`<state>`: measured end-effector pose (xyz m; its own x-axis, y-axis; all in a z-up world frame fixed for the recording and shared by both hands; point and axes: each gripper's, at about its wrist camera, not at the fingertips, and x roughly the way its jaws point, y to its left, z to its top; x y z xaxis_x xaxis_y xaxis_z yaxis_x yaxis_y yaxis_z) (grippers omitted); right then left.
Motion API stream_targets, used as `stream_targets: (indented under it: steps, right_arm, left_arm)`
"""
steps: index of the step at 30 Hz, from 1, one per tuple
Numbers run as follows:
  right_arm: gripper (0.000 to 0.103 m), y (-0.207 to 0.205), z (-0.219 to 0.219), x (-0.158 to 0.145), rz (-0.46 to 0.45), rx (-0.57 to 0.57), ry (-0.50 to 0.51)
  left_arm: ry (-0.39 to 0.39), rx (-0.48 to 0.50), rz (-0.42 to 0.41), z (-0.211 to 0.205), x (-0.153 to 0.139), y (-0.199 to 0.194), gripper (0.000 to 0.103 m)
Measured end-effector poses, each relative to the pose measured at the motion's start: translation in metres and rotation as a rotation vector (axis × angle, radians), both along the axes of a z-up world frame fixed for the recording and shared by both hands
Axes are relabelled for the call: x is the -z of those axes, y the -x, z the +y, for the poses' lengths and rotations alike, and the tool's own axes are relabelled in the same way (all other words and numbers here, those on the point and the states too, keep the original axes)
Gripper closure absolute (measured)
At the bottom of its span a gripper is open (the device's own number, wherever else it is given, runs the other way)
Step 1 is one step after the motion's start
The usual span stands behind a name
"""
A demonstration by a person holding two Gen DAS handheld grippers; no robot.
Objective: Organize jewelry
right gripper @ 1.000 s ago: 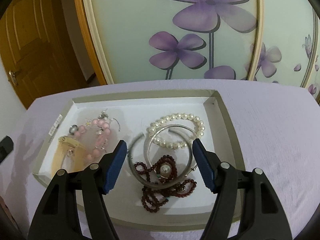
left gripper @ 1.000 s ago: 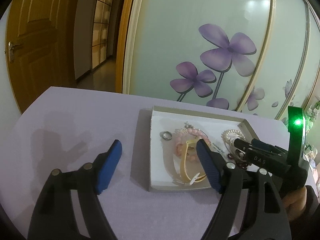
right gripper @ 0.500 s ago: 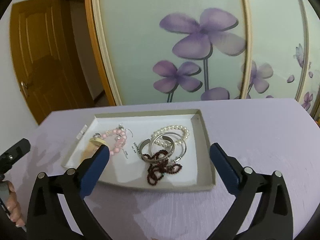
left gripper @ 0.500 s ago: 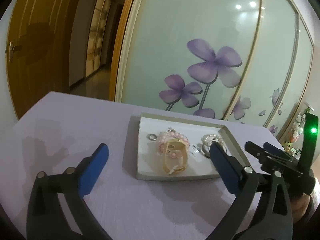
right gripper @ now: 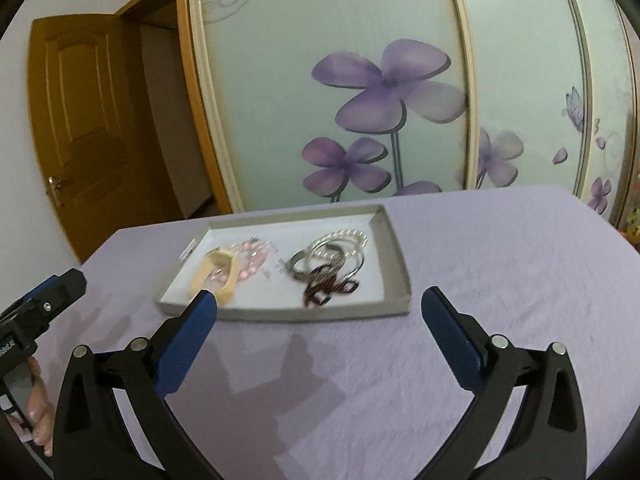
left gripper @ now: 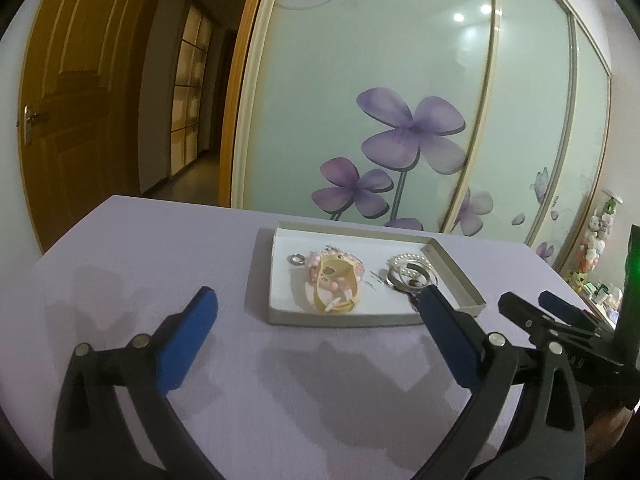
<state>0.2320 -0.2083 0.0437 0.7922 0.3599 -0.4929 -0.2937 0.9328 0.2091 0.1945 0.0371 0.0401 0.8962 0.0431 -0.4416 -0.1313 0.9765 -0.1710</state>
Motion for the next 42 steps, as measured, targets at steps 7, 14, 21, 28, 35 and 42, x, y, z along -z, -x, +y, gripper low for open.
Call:
stream_targets:
  steps: [7,14,21,28,35,42]
  right_arm:
    - [0.001,0.018,0.007,-0.002,-0.044,-0.011,0.014]
    - [0.001,0.024,0.002,-0.004,-0.046,-0.011,-0.018]
    - [0.001,0.029,0.001,-0.007,-0.060,-0.014,-0.024]
    - [0.001,0.033,0.001,-0.009,-0.069,-0.015,-0.024]
    - [0.001,0.034,0.001,-0.010,-0.068,-0.016,-0.026]
    - [0.001,0.034,0.002,-0.010,-0.068,-0.017,-0.027]
  left_arm:
    - [0.014,0.031,-0.010,-0.003,0.006,0.015,0.002]
    - [0.025,0.057,-0.026,-0.005,0.006,0.018,0.002]
    - [0.022,0.068,-0.038,-0.009,0.004,0.017,0.002]
    - [0.019,0.076,-0.047,-0.010,0.002,0.019,0.002]
    - [0.023,0.076,-0.048,-0.010,0.001,0.018,0.002]
    - [0.023,0.077,-0.048,-0.010,0.001,0.018,0.002]
